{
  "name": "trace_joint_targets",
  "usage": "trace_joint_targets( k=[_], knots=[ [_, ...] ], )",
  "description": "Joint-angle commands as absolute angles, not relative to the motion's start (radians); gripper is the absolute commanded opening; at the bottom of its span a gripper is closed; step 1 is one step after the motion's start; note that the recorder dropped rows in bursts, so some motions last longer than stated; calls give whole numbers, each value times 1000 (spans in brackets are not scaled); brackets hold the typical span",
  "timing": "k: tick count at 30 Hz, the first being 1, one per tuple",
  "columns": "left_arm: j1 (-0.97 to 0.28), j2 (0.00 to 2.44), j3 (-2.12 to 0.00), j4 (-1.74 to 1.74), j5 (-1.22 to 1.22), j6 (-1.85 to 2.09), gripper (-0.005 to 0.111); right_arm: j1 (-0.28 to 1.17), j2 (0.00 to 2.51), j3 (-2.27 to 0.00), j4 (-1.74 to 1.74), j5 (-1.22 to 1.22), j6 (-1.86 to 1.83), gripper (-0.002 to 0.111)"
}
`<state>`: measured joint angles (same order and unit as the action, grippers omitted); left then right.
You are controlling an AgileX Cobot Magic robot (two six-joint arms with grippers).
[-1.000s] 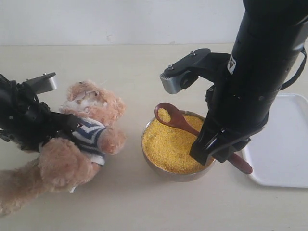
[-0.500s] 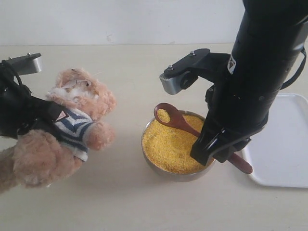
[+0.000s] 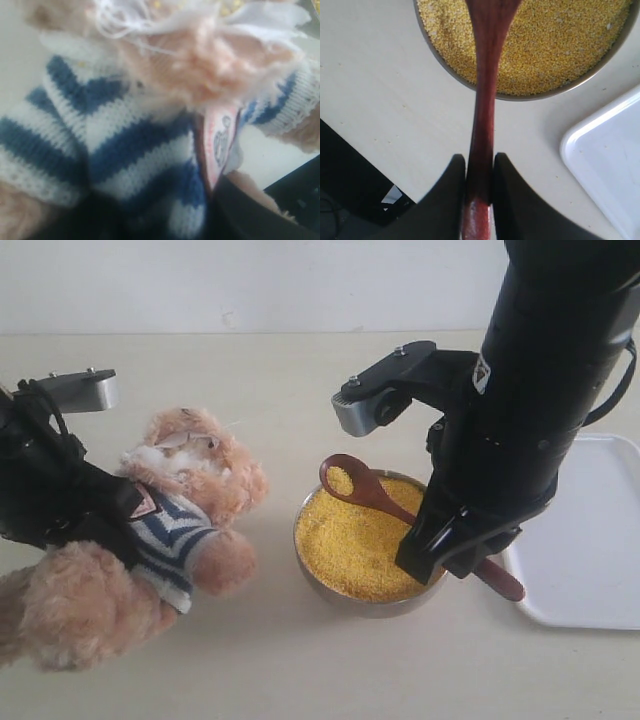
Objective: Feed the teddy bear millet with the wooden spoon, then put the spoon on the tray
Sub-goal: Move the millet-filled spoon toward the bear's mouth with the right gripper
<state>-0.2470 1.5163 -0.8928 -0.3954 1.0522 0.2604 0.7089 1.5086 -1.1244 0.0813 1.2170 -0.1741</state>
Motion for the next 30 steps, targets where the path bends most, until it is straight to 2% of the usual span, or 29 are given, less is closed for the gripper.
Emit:
trace_joint_targets(
  k=[1, 12, 30],
  knots=[
    [-269, 1507, -900, -392, 1074, 240, 4, 706, 1497, -1129, 104, 1221, -186, -1],
    [-357, 1507, -900, -397, 1074, 228, 4, 706, 1497, -1154, 138, 1219, -192, -1],
    [-362, 1407, -931, -422, 1145, 215, 4, 710, 1595, -1375, 269, 1221, -218, -1]
  ],
)
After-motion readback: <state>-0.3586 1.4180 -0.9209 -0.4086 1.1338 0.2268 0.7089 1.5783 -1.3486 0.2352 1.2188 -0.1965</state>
